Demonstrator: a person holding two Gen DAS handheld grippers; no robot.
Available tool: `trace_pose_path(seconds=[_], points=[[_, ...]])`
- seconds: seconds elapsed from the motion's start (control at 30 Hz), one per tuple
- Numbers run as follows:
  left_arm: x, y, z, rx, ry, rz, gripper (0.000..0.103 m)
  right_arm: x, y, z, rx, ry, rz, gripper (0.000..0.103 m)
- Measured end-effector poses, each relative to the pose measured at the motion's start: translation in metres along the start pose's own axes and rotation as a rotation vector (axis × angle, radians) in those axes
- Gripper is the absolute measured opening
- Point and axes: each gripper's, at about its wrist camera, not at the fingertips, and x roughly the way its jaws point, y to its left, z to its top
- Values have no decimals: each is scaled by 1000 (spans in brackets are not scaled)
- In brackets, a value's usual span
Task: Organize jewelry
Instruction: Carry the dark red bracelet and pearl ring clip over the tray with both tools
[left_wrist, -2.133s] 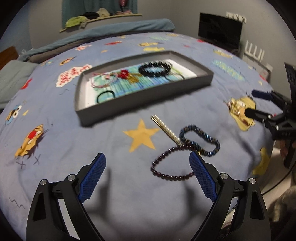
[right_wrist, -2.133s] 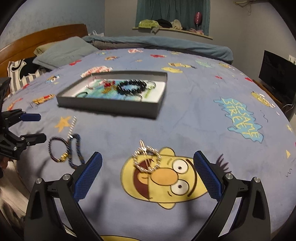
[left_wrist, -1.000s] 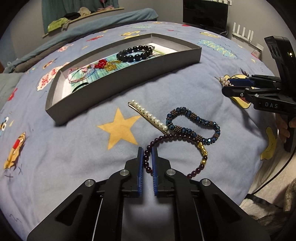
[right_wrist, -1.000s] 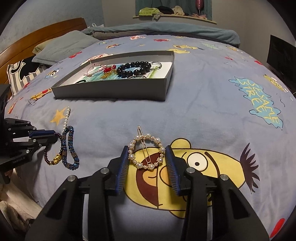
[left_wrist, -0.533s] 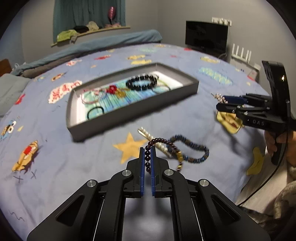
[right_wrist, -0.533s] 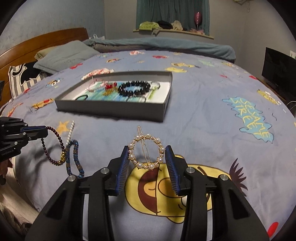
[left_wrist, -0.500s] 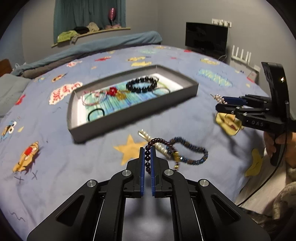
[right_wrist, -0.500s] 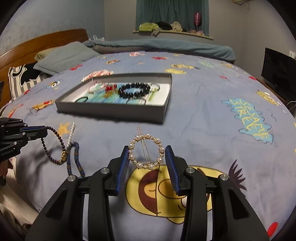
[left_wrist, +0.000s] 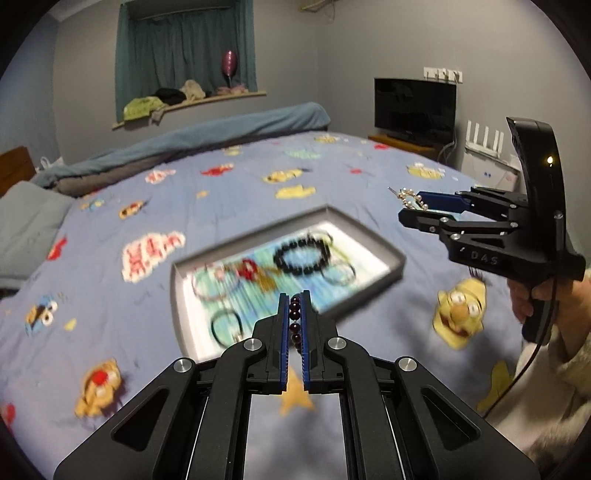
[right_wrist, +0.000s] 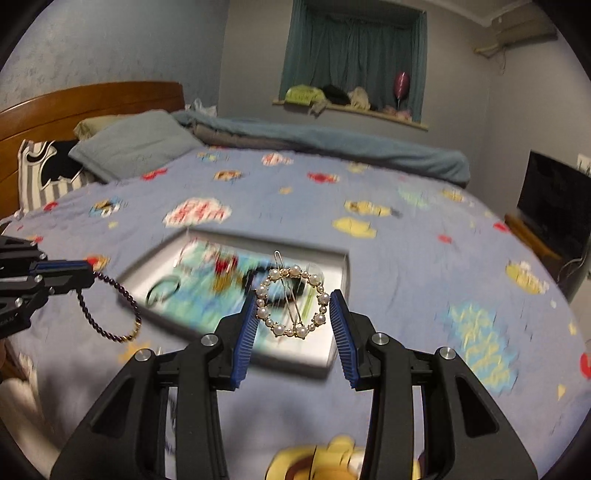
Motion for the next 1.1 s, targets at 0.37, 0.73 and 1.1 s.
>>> trace_pose_path(seconds=[0.37,0.73,1.1], points=[[81,13,31,-103,43,-76,6,73,-21,2,102,85,3,39],[143,39,-1,-164,180,-80,6,118,0,-22,0,241,49,39],[157,45,-18,-128,237,-49,6,138,6,-26,-16,329,42,39]])
